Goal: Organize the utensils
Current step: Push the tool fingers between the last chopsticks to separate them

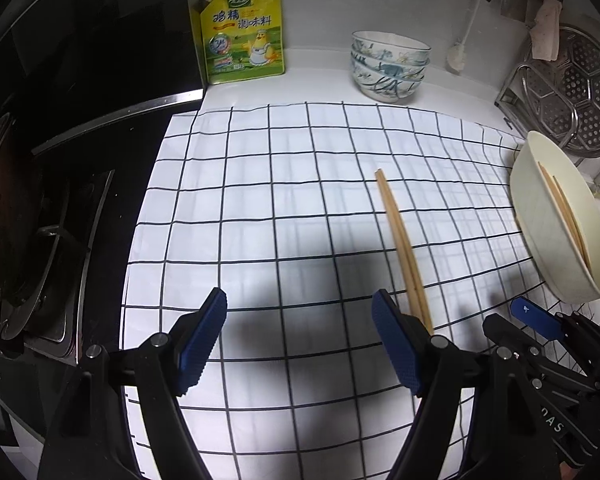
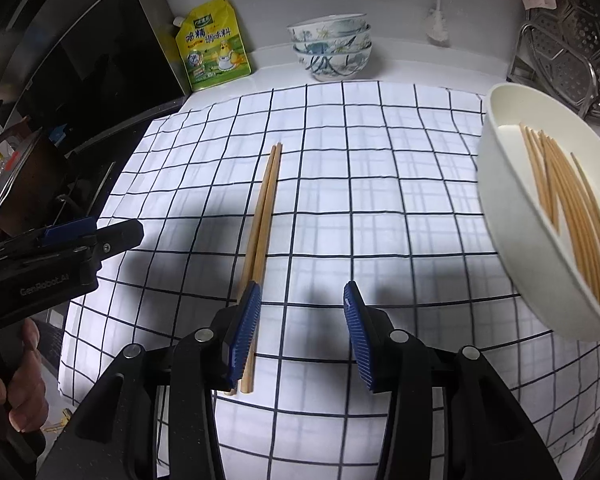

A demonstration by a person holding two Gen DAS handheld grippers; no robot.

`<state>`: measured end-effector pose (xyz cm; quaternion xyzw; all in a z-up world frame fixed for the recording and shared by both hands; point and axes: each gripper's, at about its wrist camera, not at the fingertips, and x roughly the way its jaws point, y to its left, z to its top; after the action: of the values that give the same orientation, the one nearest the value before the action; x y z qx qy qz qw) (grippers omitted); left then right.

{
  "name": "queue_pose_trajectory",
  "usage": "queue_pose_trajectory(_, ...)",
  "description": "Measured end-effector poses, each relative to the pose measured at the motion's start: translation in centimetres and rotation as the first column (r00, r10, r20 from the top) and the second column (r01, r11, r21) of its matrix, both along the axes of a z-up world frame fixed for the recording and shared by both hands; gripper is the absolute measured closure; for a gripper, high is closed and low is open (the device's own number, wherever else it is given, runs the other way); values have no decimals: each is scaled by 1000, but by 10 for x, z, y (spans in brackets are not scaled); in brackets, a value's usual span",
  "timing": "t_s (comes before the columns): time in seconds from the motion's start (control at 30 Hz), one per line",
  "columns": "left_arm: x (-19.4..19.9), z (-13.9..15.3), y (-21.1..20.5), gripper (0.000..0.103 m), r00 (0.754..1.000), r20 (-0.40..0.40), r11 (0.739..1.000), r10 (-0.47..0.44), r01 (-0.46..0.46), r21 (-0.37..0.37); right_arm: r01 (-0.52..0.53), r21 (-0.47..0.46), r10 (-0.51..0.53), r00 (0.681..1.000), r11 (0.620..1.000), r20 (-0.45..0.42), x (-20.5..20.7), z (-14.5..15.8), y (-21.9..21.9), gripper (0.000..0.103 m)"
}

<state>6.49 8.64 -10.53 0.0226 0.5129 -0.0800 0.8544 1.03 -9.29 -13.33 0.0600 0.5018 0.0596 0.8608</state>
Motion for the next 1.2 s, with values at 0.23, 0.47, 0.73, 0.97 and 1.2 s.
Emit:
queue_pose_trajectory(0.23, 1, -7, 8, 28, 1000, -4, 1000, 11, -11, 0, 5, 11, -5, 999, 1000, -32, 5, -18, 3, 61)
queue_pose_trajectory(0.47, -1, -17, 7, 28, 1000, -22, 1000, 7, -7, -5, -4, 4, 4, 999, 1000, -52, 10, -32, 9, 60)
queue_pose_trajectory(0.73, 1, -24, 9, 28, 999, -34, 1000, 10, -10, 1, -34, -3, 34, 998, 999, -59, 13, -38, 22, 60)
queue_pose_trajectory(0.97, 2, -25, 10, 27, 999, -38, 1000, 15, -15, 6, -71, -82, 67, 997, 994, -43, 16, -40, 34, 60)
queue_pose_trajectory(1.2, 4, -23, 8, 24, 1000, -28, 1000, 9, -9, 17, -96, -150, 94, 995, 984, -19, 15, -42, 41, 65)
